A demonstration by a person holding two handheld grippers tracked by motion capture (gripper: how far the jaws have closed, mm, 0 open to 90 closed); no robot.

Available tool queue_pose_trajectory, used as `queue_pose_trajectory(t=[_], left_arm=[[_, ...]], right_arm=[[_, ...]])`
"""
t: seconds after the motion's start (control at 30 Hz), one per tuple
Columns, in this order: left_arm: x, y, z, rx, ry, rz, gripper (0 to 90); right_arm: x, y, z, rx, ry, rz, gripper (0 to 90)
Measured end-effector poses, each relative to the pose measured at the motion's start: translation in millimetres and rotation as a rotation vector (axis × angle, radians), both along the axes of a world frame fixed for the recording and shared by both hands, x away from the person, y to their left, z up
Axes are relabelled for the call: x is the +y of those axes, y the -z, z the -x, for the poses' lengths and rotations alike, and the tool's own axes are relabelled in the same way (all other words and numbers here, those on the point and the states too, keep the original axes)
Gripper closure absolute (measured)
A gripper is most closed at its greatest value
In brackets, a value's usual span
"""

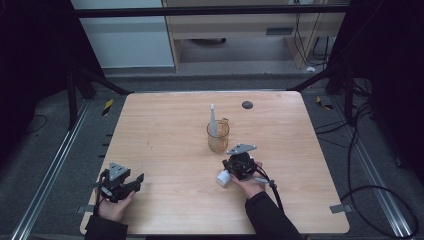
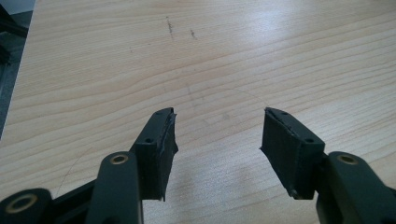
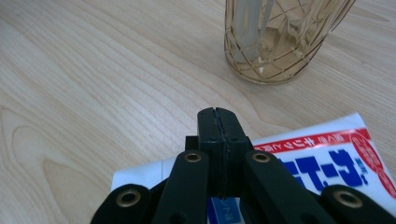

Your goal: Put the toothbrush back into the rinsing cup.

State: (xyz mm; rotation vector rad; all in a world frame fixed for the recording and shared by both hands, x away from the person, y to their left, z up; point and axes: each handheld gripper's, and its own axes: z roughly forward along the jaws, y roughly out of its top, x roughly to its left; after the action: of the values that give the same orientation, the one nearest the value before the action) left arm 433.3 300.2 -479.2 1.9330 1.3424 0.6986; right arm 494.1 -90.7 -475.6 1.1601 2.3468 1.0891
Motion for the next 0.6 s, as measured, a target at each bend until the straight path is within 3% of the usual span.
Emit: queue_pose_trajectory(t=[0.6], left_arm=[[-1.2, 1.7, -1.1, 0.013, 0.004, -0.005, 43.0]], right_arm=[[-21.6, -5.1, 16.2, 0.025, -0.044, -0.007, 90.0]])
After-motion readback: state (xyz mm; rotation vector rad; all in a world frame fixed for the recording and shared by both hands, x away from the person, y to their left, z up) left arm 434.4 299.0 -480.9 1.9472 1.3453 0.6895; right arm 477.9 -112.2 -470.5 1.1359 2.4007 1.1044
